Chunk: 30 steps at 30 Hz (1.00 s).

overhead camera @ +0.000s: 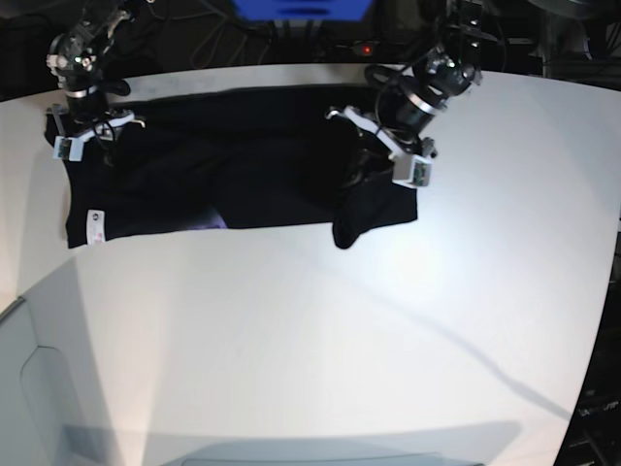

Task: Fold the T-shirt properly
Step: 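Lift the strip end with the left gripper and fold it toward the right gripper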

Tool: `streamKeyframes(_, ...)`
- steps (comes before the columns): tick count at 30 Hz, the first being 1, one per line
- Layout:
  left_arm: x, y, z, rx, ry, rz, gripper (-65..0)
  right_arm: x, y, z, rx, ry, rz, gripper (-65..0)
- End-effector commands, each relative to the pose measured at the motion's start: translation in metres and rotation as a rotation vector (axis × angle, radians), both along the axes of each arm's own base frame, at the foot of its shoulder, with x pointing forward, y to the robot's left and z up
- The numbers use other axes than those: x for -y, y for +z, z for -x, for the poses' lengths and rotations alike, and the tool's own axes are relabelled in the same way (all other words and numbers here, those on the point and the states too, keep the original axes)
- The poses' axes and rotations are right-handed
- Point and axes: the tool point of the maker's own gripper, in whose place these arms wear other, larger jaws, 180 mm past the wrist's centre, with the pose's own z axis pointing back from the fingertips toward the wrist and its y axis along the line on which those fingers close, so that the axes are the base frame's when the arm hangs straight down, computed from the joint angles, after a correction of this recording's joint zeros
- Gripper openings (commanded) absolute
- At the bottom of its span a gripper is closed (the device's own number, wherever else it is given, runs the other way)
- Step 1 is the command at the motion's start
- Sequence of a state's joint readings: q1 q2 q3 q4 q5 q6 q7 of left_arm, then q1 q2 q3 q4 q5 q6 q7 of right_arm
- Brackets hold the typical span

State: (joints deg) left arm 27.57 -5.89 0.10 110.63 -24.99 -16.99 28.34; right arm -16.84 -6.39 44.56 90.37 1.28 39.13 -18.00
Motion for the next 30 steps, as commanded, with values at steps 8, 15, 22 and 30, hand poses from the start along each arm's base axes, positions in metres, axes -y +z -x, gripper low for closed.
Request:
streamKeyframes(8, 0.062, -0.017, 0.001, 0.041, -0.208, -0.103, -65.0, -0.004, -0.008, 0.008, -0.063, 0.027, 0.002, -35.6)
streamKeyframes(15, 0.088, -0.028, -0.002, 0.044, -0.298, -0.126, -65.0, -0.004, -0.008, 0.008, -0.063, 0.027, 0.002, -35.6)
streamKeyframes(22, 0.112, -0.017, -0.010, 0.093, -0.364, -0.116, -65.0, -0.004, -0.008, 0.008, -0.063, 0.027, 0.002, -35.6)
streamKeyframes(30, 0.116, -0.032, -0.009, 0.058, -0.378, -0.124, -65.0, -0.005, -0.008, 0.007, -0.063, 0.028, 0.002, -35.6)
